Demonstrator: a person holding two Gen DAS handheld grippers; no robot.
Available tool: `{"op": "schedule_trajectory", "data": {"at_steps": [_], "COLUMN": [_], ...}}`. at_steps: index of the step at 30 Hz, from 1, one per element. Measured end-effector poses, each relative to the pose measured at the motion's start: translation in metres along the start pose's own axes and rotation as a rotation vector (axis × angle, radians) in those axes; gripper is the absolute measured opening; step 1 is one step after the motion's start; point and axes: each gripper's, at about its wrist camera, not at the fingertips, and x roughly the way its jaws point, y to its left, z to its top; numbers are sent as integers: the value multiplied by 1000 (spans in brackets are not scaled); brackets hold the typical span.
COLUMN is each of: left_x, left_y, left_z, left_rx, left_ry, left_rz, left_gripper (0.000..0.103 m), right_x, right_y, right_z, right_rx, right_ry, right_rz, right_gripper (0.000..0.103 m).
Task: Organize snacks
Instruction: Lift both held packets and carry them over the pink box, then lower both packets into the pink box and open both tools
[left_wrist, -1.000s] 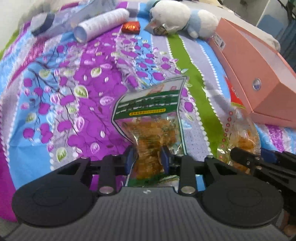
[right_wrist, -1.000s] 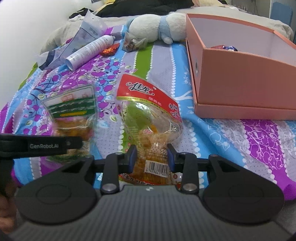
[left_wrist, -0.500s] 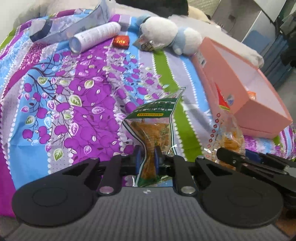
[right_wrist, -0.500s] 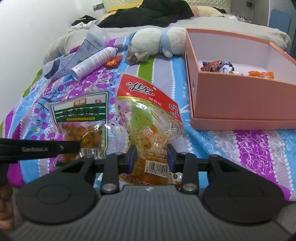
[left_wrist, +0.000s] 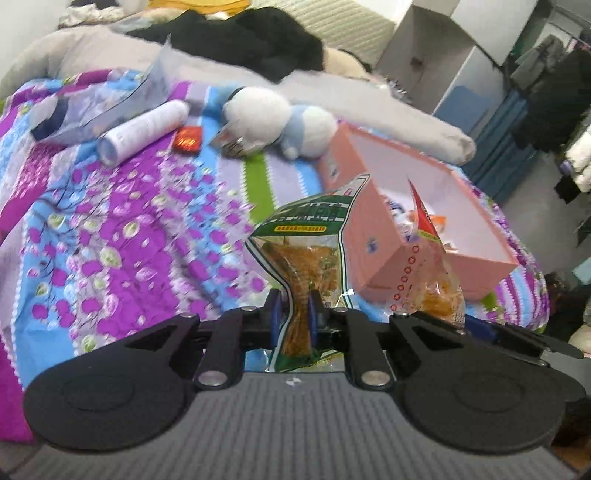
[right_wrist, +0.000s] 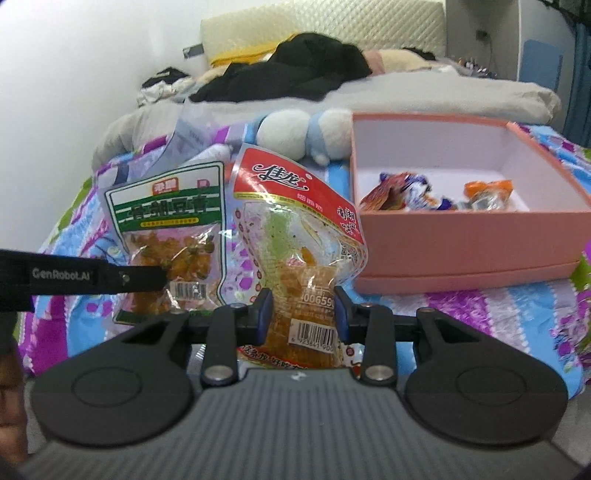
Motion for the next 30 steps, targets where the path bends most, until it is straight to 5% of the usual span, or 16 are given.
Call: {"op": "schedule_trajectory", "data": {"at_steps": [18,30], "left_x": [58,166], "left_y": [-92,-135], "left_z": [91,137], "left_rx": [145,195], "left_ry": [-43,84], "left_rz": [-161,-173], "left_gripper": [17,18], "right_x": [2,58], "right_y": [-79,-148], "right_z": [66,103], "right_rx": [69,95], "right_ry": [-153,-111], "right_rz": [-109,-184], "right_gripper": [37,39]}}
